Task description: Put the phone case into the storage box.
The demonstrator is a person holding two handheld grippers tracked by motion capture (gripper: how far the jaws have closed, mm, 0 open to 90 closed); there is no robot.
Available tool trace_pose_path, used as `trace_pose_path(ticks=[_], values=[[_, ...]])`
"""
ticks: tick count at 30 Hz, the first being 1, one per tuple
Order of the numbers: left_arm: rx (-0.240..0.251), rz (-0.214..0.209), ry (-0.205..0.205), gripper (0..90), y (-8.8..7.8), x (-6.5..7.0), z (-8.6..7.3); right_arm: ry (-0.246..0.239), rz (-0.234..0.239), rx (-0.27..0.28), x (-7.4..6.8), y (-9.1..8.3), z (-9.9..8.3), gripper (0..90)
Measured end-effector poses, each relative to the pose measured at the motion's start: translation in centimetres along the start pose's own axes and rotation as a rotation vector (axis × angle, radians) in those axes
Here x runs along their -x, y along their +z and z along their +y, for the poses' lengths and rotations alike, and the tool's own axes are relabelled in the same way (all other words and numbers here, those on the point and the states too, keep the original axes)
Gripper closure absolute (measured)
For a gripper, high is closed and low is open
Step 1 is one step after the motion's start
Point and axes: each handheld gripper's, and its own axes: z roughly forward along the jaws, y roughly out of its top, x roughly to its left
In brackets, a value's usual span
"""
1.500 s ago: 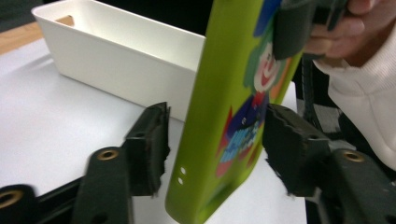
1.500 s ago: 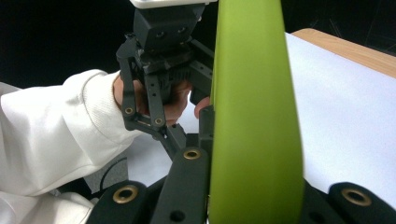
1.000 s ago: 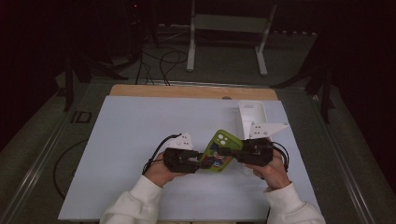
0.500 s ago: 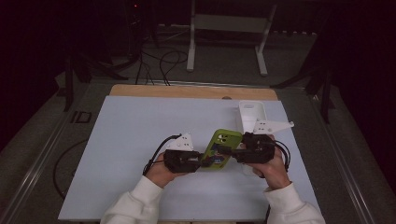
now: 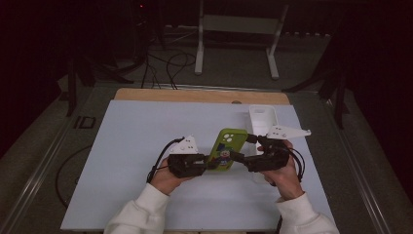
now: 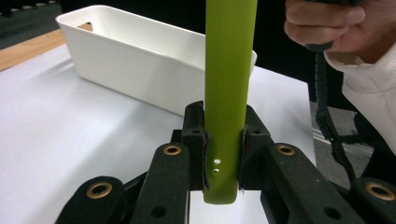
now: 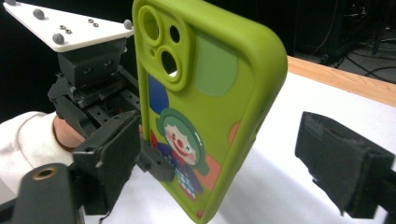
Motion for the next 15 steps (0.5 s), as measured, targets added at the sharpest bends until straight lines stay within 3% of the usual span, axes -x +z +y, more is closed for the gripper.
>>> trace_pose_path(ticks=[3,15], values=[[0.0,0.028,-0.003,77.5,-0.09,0.04,0.03,-0.006,-0.017,0.002,-0.21,0.03,-0.06,9.2],[0.004,0.106,-0.018,77.5,-0.17,0.27,0.14,0.004,-0.032,0.013,-0.35,-0.02,-0.27,8.5]])
